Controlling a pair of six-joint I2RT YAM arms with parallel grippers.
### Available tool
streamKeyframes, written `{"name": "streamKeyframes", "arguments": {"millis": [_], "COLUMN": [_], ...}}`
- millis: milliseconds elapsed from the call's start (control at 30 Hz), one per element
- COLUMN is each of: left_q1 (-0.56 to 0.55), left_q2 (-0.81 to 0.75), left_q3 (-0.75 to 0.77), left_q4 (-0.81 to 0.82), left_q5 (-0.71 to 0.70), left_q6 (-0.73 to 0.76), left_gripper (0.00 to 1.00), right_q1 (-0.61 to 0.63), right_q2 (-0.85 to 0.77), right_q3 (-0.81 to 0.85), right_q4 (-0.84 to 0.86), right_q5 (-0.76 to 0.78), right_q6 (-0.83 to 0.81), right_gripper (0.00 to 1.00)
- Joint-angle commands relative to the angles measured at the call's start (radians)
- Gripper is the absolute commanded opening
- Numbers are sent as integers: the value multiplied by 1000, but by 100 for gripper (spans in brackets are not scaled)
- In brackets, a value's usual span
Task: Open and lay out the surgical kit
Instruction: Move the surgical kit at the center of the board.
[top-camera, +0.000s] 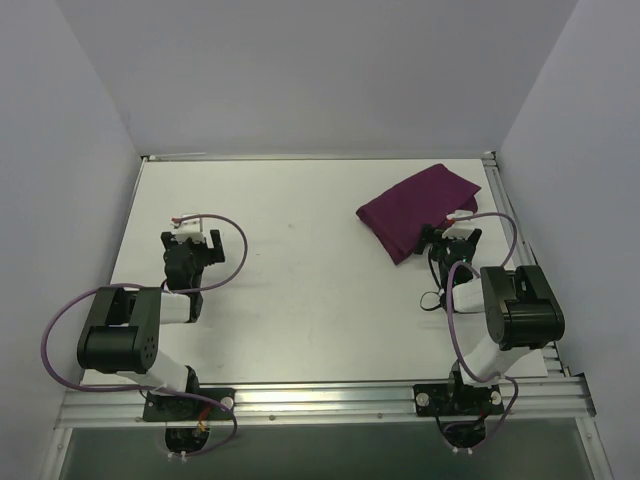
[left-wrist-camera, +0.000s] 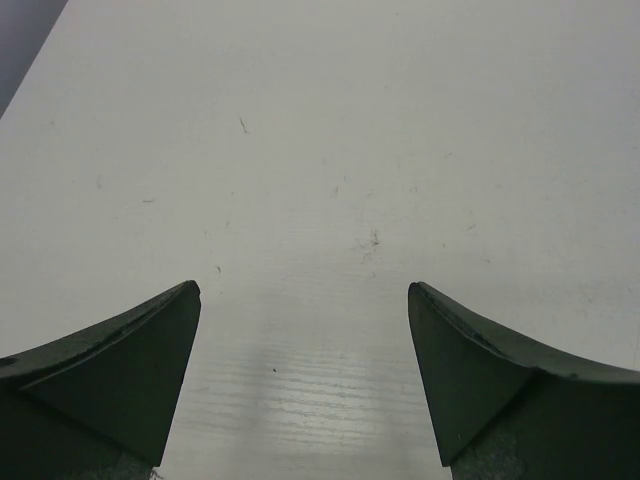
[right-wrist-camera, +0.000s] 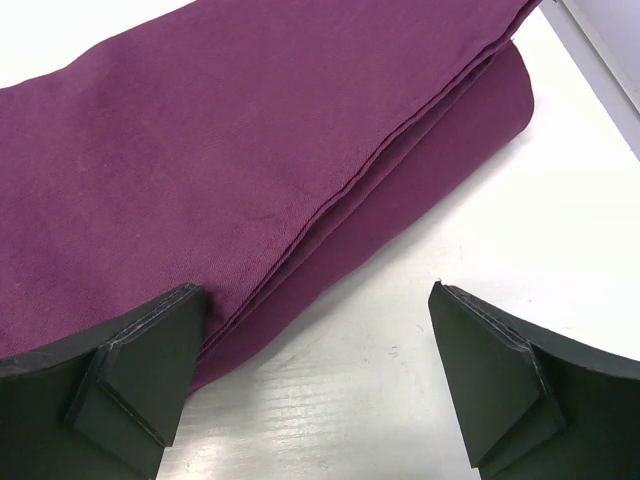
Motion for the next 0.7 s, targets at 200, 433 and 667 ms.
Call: {"name": "streamKeyframes", "arguments": {"millis": [200, 433, 667], "left_q1": [-17, -111, -125], "left_q2": [-91, -381, -489], "left_q3": [-61, -55, 24], "left_q4": [161, -105, -293], "left_q5": [-50, -127, -219], "left_q6": [44, 107, 56], "left_gripper": [94, 94, 94], "right_q1": [0, 57, 62], "right_q2": [-13, -150, -474], "right_q3": [15, -68, 166], "right_q4": [106, 139, -630], "right_q5": [44, 214, 325], "right_q6": [-25, -41, 246], "right_gripper": [100, 100, 100]}}
